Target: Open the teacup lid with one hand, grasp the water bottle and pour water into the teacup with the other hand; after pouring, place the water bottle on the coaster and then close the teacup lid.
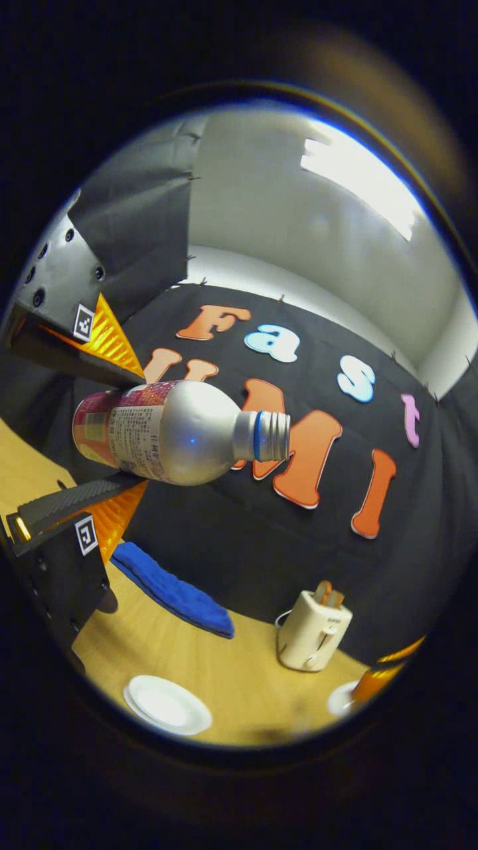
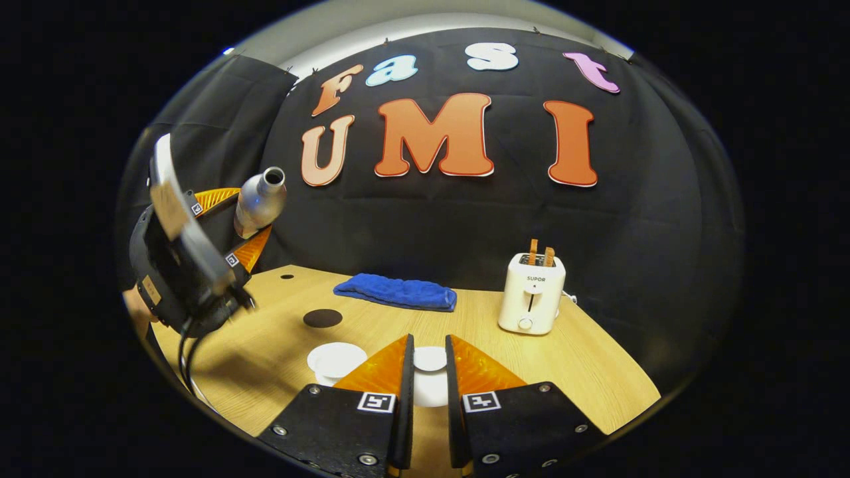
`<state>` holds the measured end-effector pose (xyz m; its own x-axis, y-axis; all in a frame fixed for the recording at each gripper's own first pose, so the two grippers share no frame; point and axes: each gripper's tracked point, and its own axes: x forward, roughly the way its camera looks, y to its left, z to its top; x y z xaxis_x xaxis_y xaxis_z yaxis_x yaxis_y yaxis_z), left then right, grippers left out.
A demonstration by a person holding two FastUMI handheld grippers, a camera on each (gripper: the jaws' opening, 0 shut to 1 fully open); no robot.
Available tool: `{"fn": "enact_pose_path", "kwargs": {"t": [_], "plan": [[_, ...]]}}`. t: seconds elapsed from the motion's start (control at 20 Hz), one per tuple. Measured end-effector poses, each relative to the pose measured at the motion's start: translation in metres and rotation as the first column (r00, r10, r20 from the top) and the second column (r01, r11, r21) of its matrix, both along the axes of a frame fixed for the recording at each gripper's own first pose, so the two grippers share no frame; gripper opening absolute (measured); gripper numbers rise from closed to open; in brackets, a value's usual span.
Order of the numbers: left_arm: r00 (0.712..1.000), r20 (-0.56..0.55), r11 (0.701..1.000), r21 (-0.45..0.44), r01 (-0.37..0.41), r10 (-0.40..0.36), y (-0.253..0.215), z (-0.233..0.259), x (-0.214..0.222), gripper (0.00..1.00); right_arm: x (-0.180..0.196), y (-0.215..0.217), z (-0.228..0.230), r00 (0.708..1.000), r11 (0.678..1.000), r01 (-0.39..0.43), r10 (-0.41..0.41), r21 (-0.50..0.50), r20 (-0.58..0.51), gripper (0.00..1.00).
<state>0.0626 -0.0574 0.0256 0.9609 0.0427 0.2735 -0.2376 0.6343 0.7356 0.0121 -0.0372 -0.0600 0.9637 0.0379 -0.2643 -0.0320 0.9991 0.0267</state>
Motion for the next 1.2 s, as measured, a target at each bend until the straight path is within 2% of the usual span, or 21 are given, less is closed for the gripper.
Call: {"fn": "enact_pose_path", "kwargs": {"t": [0.1,0.15,0.25,0.3,0.4,0.45,0.5,0.6,0.65,0.8,0.85,1.05,1.15,1.2], "plan": [[1.0,-0.023,0.983,-0.185,0.014,-0.018,0.006,0.004,0.009,0.75,0.002,0.004,0.003,1.0,1.0,-0.004,0.004,-0.002,0.009,0.23],[0.999,-0.034,0.967,-0.254,0.016,-0.026,0.008,0.004,0.014,0.84,0.003,0.005,0.005,1.0,1.0,0.0,0.0,0.003,0.014,0.23],[0.997,-0.072,0.925,-0.379,0.008,-0.038,0.01,-0.003,0.014,0.79,0.005,0.009,0.003,1.0,1.0,-0.004,0.004,0.028,0.011,0.23],[0.993,-0.098,0.892,-0.453,0.009,-0.06,0.009,-0.009,0.016,0.75,0.007,0.011,0.003,1.0,0.999,-0.006,0.006,0.04,0.01,0.23],[0.987,-0.134,0.812,-0.584,-0.006,-0.089,0.014,-0.026,0.023,0.84,0.009,0.014,0.0,1.0,0.999,-0.007,0.007,0.046,0.007,0.23],[0.983,-0.151,0.773,-0.634,-0.018,-0.102,0.015,-0.037,0.028,0.75,0.01,0.015,-0.001,1.0,0.999,-0.008,0.008,0.045,0.006,0.23],[0.979,-0.164,0.734,-0.679,-0.021,-0.124,0.014,-0.044,0.03,0.75,0.012,0.016,-0.001,1.0,0.999,-0.011,0.01,0.044,0.006,0.23],[0.969,-0.192,0.658,-0.751,-0.043,-0.156,0.013,-0.06,0.039,0.75,0.015,0.019,-0.004,1.0,0.999,-0.016,0.016,0.045,0.004,0.23],[0.964,-0.206,0.625,-0.779,-0.059,-0.166,0.013,-0.07,0.05,0.8,0.016,0.02,-0.005,1.0,0.999,-0.017,0.017,0.044,0.002,0.23],[0.94,-0.258,0.551,-0.829,-0.098,-0.221,0.016,-0.099,0.068,0.8,0.021,0.026,-0.012,0.999,0.998,-0.036,0.036,0.042,-0.011,0.23],[0.93,-0.279,0.537,-0.836,-0.113,-0.238,0.018,-0.111,0.075,0.8,0.022,0.03,-0.017,0.998,0.998,-0.049,0.05,0.048,-0.027,0.23],[0.888,-0.365,0.529,-0.83,-0.174,-0.279,0.016,-0.153,0.09,0.8,0.029,0.031,-0.021,0.998,0.998,-0.058,0.059,0.035,-0.024,0.23],[0.866,-0.404,0.535,-0.821,-0.201,-0.295,0.011,-0.17,0.096,0.76,0.031,0.033,-0.023,0.997,0.997,-0.066,0.068,0.047,-0.029,0.23],[0.858,-0.42,0.538,-0.815,-0.213,-0.296,0.01,-0.179,0.099,0.8,0.033,0.033,-0.024,0.997,0.997,-0.065,0.067,0.048,-0.03,0.23]]}}
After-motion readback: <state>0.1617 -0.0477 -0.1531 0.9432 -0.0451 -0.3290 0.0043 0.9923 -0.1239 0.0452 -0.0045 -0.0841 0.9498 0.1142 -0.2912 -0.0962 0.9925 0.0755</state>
